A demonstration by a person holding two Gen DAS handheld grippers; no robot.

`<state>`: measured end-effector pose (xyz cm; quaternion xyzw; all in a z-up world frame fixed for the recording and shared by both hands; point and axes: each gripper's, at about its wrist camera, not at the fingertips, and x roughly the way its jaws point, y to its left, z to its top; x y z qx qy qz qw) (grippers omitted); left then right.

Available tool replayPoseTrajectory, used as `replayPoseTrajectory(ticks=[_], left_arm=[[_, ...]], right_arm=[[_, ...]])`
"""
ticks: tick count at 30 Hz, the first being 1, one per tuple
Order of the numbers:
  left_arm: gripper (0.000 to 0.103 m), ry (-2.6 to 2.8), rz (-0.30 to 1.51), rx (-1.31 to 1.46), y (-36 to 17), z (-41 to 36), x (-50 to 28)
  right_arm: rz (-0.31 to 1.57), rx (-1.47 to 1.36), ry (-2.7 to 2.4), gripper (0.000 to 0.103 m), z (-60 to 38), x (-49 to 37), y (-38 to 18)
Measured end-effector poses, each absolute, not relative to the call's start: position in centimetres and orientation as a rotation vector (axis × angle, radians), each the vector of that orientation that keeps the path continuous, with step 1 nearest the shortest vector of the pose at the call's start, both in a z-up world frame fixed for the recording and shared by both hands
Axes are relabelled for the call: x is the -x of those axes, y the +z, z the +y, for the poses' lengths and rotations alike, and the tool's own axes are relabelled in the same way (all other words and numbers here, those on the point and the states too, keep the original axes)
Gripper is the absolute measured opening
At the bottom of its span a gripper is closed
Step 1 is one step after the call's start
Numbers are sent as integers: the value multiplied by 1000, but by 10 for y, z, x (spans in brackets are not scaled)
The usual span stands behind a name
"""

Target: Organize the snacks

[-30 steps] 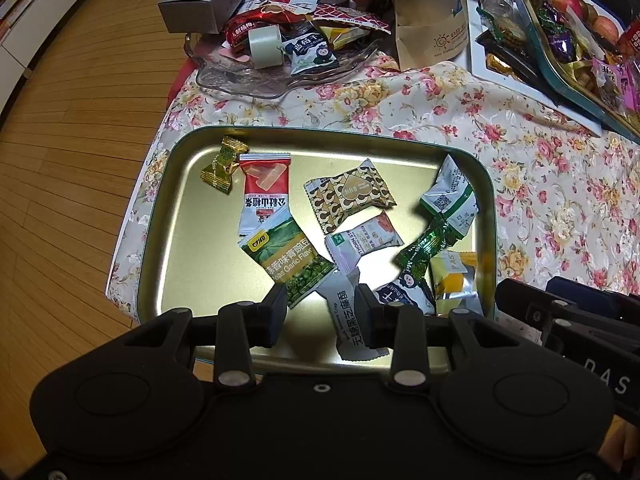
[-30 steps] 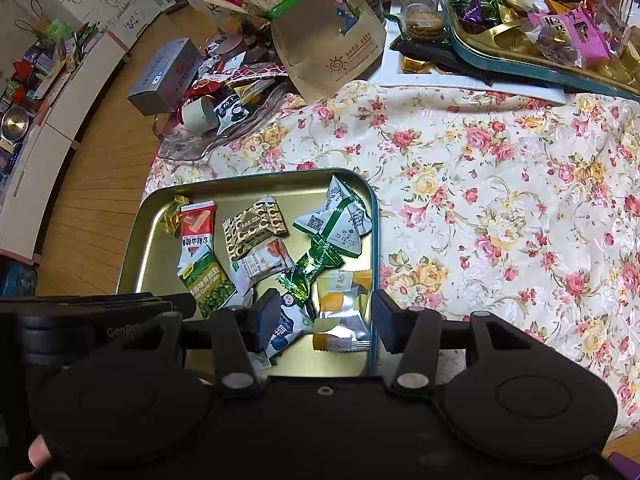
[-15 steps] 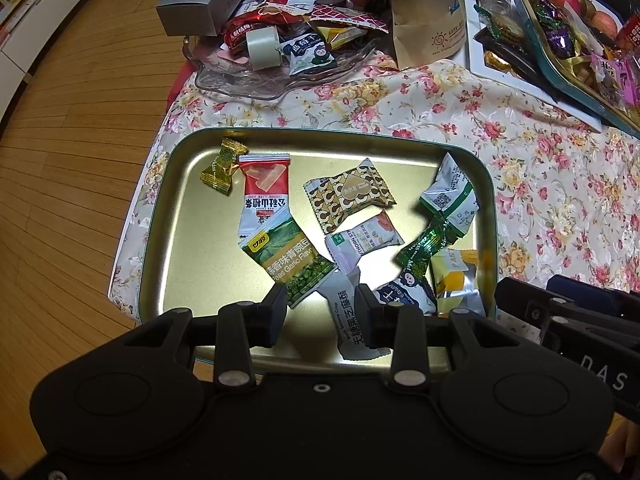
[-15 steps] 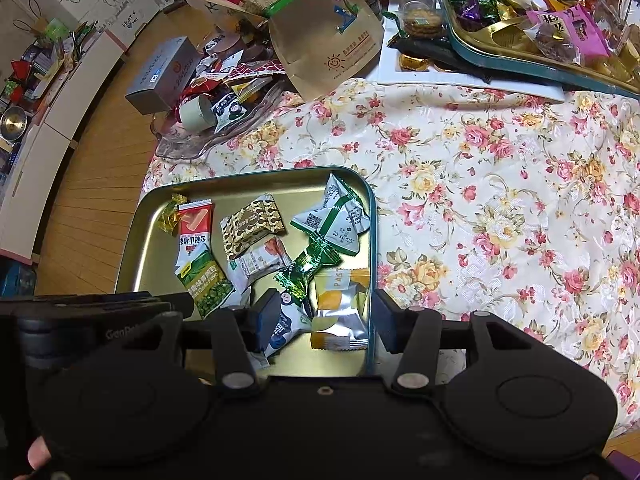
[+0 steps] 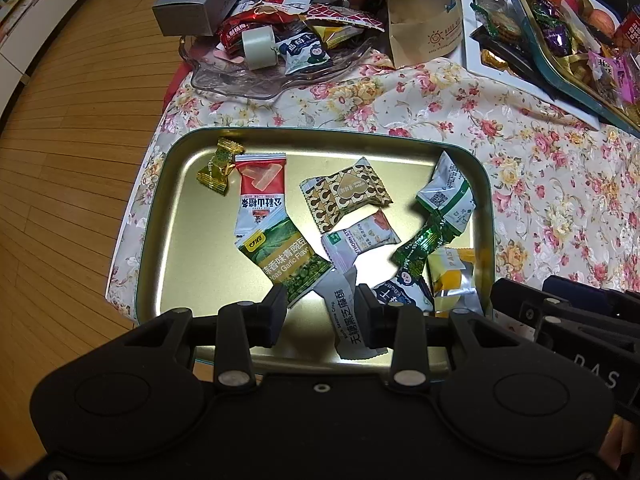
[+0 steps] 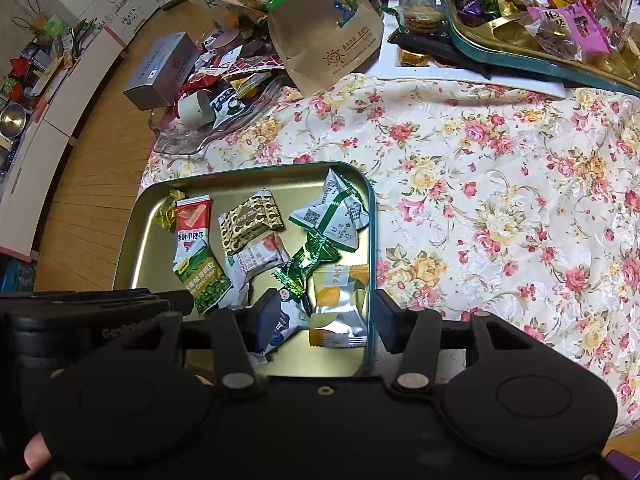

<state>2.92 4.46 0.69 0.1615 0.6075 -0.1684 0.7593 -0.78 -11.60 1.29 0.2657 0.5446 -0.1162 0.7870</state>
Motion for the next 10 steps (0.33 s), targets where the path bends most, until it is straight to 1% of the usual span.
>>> replayPoseTrajectory(ticks=[10], left_arm=[[45, -368, 1324, -352, 7, 45, -29]], right_arm=[[1180, -577, -264, 53, -118, 8, 11]])
